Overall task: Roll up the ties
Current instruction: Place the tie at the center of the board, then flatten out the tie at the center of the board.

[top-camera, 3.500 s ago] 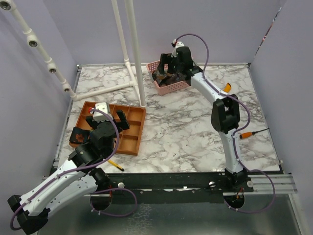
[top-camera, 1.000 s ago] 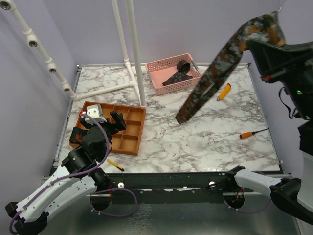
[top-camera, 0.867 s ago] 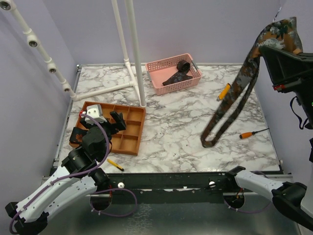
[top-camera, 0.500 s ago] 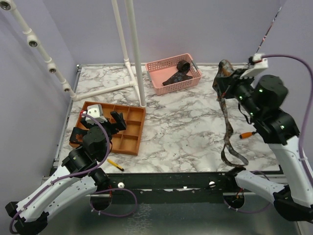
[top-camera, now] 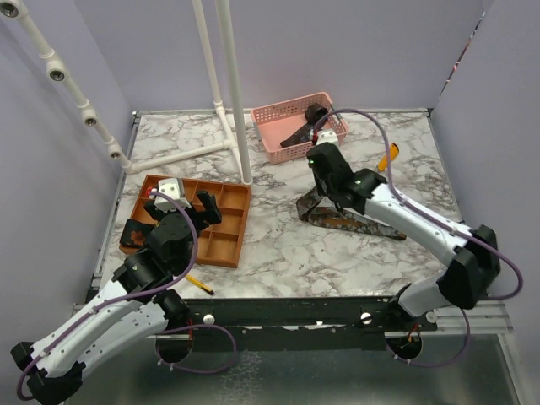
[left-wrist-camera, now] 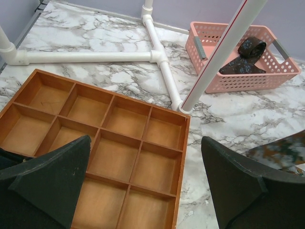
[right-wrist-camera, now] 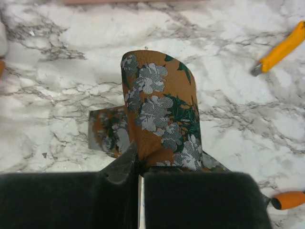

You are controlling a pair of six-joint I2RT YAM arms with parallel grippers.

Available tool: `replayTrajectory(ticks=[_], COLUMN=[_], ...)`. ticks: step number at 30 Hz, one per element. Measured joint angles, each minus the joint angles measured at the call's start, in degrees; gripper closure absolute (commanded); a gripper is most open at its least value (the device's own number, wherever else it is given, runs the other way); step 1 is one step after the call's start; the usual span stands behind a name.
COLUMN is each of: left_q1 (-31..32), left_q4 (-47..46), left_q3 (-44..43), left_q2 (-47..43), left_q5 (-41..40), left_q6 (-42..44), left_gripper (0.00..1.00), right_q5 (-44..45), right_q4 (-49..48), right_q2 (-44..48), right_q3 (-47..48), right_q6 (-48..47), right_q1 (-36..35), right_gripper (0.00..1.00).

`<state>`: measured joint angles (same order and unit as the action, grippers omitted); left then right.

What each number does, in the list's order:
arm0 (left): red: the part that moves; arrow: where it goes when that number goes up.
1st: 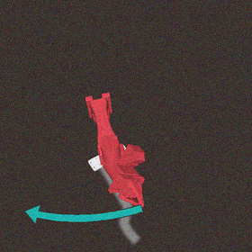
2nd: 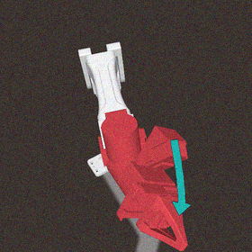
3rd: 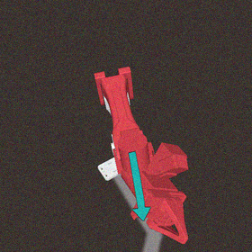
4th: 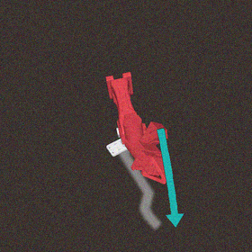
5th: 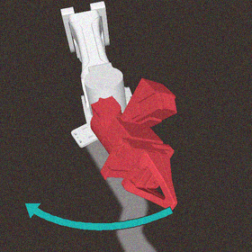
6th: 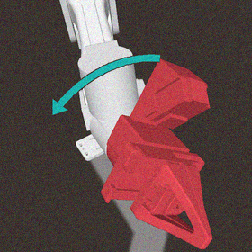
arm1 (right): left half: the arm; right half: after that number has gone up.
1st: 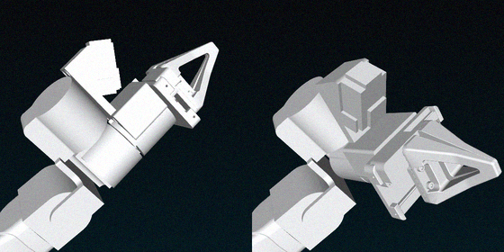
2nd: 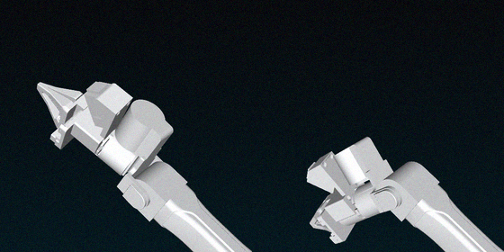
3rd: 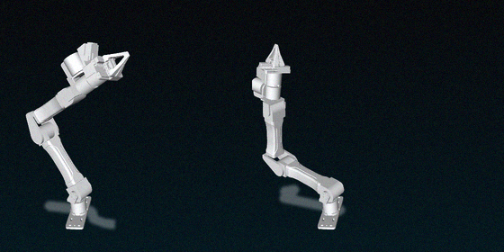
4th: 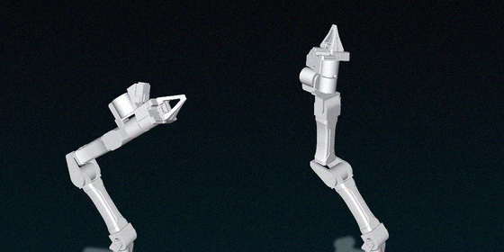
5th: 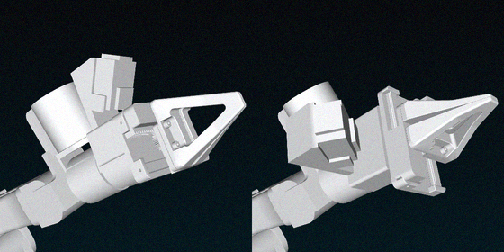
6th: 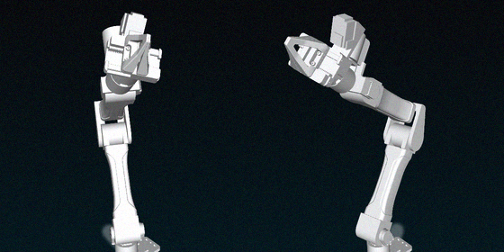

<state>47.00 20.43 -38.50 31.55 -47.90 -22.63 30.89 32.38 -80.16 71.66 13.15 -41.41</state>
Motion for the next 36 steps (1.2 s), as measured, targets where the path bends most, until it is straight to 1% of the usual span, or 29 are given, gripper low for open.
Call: replayTrajectory(ticks=[3, 4, 5, 6, 9, 11, 13, 15, 16, 17, 18, 20, 21, 23, 25, 28, 31, 33, 36], left_q1=[0.0, 0.0, 0.0, 0.0, 0.0, 0.0, 0.0, 0.0, 0.0, 0.0, 0.0, 0.0, 0.0, 0.0, 0.0, 0.0, 0.0, 0.0, 0.0], left_q4=[0.0, 0.0, 0.0, 0.0, 0.0, 0.0, 0.0, 0.0, 0.0, 0.0, 0.0, 0.0, 0.0, 0.0, -0.1, -0.4, -0.6, -0.5, -0.6], left_q3=[0.0, 0.0, 0.0, 0.0, 0.0, 0.0, 0.0, 0.0, 0.0, 0.0, 0.0, 0.0, 0.0, 0.0, 0.0, -0.1, -0.1, -0.2, -0.2], left_q2=[0.0, -0.1, -0.2, -0.3, -0.9, -1.3, -1.3, -1.1, -1.0, -0.9, -0.7, -0.4, -0.2, 0.0, 0.5, 2.6, 5.7, 7.5, 7.8], left_q5=[0.0, 0.0, 0.0, 0.1, 0.4, 0.6, 1.0, 1.2, 1.4, 1.5, 1.6, 2.2, 2.4, 3.7, 5.9, 10.5, 15.3, 17.5, 19.0], left_q6=[0.0, 0.0, 0.0, 0.0, 0.0, 0.0, 0.0, 0.0, 0.0, 0.0, 0.0, 0.0, 0.0, 0.0, 0.0, 0.0, 0.1, 0.3, 0.7], left_gripper=[0.01, 0.01, 0.01, 0.01, 0.01, 0.01, 0.01, 0.01, 0.01, 0.01, 0.01, 0.01, 0.01, 0.01, 0.01, 0.01, 0.01, 0.01, 0.01], right_q5=[0.0, -0.3, -0.9, -1.8, -4.3, -5.3, -6.6, -8.6, -10.0, -11.4, -13.0, -15.3, -16.1, -18.0, -18.8, -18.8, -18.6, -18.1, -16.1], right_q4=[0.7, 0.9, 0.8, 0.5, 0.4, -0.3, -1.6, -3.3, -4.0, -4.8, -5.9, -6.8, -6.9, -6.8, -6.2, -6.0, -6.6, -6.8, -7.8], right_q2=[-9.0, -11.8, -14.1, -15.6, -14.7, -11.6, -6.1, -0.2, 2.5, 4.6, 6.6, 9.9, 11.2, 14.6, 17.8, 21.6, 23.4, 24.3, 23.8], right_q3=[2.9, 4.6, 6.1, 6.9, 6.9, 5.7, 1.7, -4.3, -7.8, -11.0, -15.0, -23.4, -27.2, -34.5, -38.4, -40.0, -40.0, -40.0, -39.5], right_q6=[1.7, 2.2, 2.6, 3.0, 3.6, 4.2, 5.3, 7.1, 8.4, 9.7, 11.4, 15.1, 16.8, 20.5, 23.6, 27.8, 30.1, 30.9, 30.7], right_q1=[-0.6, -0.6, -0.6, -0.6, -0.5, -0.1, 0.9, 4.2, 7.0, 8.1, 13.2, 19.6, 21.6, 23.5, 24.3, 26.4, 33.2, 38.0, 41.0], right_gripper=[0.38, 0.19, 0.03, 0.01, 0.00, 0.01, 0.01, 0.04, 0.05, 0.05, 0.05, 0.05, 0.05, 0.05, 0.04, 0.03, 0.04, 0.08, 0.11])
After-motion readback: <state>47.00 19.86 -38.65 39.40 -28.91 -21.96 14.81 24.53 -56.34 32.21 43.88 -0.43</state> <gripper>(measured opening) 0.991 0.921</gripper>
